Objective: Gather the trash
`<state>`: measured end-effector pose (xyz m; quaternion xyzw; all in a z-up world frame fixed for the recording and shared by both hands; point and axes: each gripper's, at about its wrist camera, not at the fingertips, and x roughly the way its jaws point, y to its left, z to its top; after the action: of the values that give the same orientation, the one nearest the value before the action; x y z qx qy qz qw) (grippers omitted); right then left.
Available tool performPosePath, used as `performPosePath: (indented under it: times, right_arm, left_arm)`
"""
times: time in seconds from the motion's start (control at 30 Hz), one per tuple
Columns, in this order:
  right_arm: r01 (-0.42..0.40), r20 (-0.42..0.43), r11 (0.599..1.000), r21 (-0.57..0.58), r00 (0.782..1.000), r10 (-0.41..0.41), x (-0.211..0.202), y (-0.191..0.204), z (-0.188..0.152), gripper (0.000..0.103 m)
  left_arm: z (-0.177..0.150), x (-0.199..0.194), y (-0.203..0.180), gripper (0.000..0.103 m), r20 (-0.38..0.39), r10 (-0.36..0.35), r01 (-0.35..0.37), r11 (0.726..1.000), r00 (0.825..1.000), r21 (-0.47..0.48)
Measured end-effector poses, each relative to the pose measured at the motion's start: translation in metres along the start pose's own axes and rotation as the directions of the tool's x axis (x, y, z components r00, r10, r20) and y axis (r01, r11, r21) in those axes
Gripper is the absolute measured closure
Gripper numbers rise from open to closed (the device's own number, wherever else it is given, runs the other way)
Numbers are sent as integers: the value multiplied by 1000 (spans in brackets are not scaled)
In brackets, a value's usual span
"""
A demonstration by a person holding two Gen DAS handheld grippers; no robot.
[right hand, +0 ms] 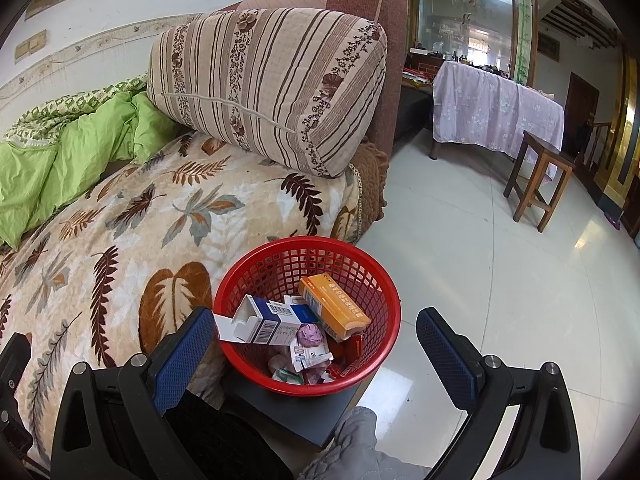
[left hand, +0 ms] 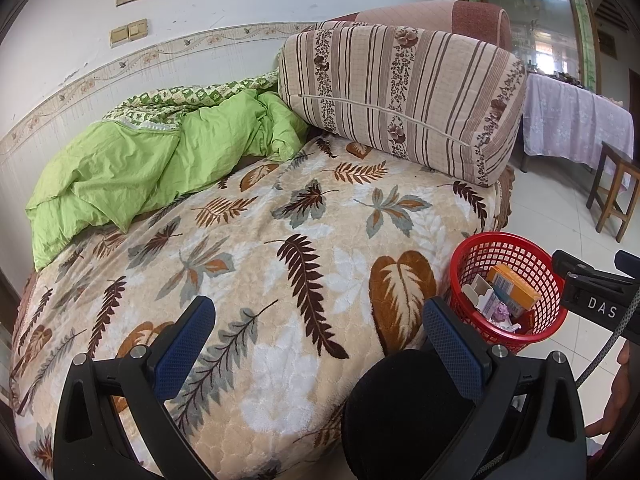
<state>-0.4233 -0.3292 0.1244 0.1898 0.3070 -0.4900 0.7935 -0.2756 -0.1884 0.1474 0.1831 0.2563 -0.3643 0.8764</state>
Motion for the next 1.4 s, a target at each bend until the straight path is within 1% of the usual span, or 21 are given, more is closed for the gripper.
performPosePath:
  times: [1.3,1.4]
  right_arm:
    - [-1,-9,1000,-4,1000,1,3,1,0,1]
    - [-3,-9,1000,-6,1000,3,4,2,0,1]
  left_arm:
    - [0,1,1,0,-5,-1,1,1000,1000,-2]
    - [-1,2,4,0,-14,-20,20,1000,1000,-20]
